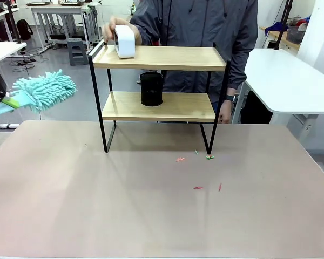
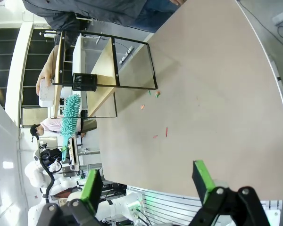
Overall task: Clean the shelf.
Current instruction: Clean the remaining tier of the Shelf with the Duster once objects are removed, then hand the Duster back to the human.
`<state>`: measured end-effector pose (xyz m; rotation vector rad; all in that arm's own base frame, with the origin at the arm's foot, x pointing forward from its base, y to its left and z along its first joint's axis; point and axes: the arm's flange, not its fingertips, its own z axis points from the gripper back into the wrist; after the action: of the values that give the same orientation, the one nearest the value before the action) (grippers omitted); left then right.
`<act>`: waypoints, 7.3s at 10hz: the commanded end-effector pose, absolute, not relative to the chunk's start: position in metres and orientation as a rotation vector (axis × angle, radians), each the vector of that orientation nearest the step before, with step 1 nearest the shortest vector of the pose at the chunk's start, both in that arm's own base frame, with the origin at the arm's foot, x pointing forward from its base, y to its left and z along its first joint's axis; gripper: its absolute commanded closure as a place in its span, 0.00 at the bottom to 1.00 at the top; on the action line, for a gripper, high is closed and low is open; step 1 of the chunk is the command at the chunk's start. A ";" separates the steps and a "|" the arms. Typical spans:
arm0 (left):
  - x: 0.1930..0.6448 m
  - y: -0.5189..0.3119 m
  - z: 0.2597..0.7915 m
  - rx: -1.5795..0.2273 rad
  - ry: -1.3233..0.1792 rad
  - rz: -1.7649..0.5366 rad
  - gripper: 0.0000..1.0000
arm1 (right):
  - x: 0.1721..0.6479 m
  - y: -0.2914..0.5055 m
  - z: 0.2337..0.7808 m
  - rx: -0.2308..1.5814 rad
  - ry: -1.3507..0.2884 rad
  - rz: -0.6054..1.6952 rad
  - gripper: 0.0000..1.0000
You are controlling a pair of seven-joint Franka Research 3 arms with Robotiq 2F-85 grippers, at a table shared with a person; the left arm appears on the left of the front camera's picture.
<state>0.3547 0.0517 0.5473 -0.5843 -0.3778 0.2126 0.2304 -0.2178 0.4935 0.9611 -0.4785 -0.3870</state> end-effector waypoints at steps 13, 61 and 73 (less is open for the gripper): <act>0.343 0.060 0.668 -0.733 -0.768 0.014 0.88 | 0.284 -0.203 0.636 1.058 -0.787 -0.407 0.00; 0.383 -0.082 0.648 -1.518 -0.303 -0.717 0.00 | 0.365 0.111 0.622 1.168 0.353 0.699 1.00; 0.429 0.023 0.507 -1.398 -0.912 0.480 0.00 | 0.349 -0.093 0.523 1.333 -0.302 -0.615 1.00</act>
<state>0.4381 0.0100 0.5055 -1.4151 -0.8827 0.4543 0.3404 -0.0985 0.5240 1.3011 -0.3496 -0.5593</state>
